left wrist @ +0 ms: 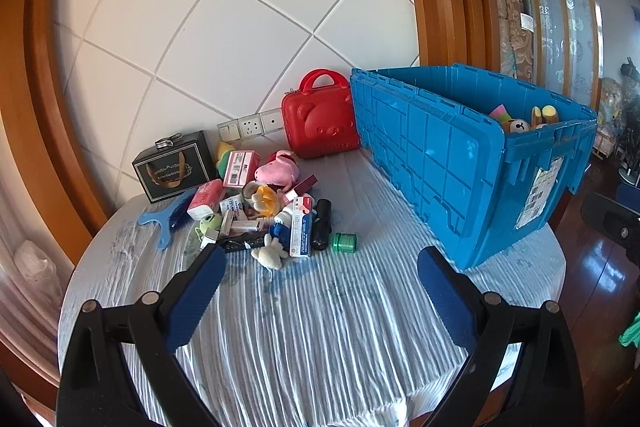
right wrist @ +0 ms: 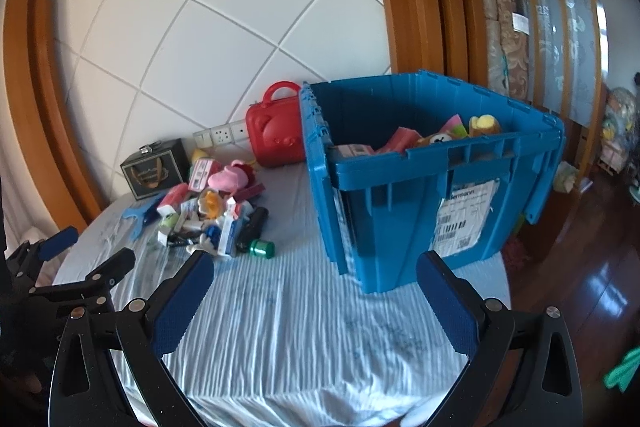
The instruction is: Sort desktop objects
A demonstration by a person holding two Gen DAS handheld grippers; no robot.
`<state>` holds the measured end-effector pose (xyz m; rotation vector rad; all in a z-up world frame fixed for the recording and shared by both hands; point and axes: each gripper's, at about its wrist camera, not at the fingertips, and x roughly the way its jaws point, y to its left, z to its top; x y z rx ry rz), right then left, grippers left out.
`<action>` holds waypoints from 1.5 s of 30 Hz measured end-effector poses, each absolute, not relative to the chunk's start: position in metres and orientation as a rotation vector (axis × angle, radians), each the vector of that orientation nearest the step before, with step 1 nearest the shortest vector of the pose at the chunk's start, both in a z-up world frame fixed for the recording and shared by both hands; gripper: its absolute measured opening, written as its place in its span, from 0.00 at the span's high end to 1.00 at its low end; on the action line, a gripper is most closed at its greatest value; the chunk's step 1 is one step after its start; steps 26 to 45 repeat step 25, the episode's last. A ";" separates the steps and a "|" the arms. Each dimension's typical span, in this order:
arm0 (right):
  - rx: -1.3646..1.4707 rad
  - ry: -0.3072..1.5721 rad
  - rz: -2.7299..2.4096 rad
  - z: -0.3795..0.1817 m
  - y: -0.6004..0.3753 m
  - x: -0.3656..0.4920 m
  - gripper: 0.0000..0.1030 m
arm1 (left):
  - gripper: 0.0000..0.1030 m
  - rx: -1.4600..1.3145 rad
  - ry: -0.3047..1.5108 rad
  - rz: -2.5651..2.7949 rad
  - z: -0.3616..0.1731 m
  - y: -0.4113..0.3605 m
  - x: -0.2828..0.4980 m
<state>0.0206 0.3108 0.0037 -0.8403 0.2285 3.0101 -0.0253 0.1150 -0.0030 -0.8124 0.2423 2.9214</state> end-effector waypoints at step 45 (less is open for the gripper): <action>-0.826 0.244 2.993 0.004 0.321 0.004 0.00 | 0.05 -0.769 0.203 2.924 0.005 0.122 -0.041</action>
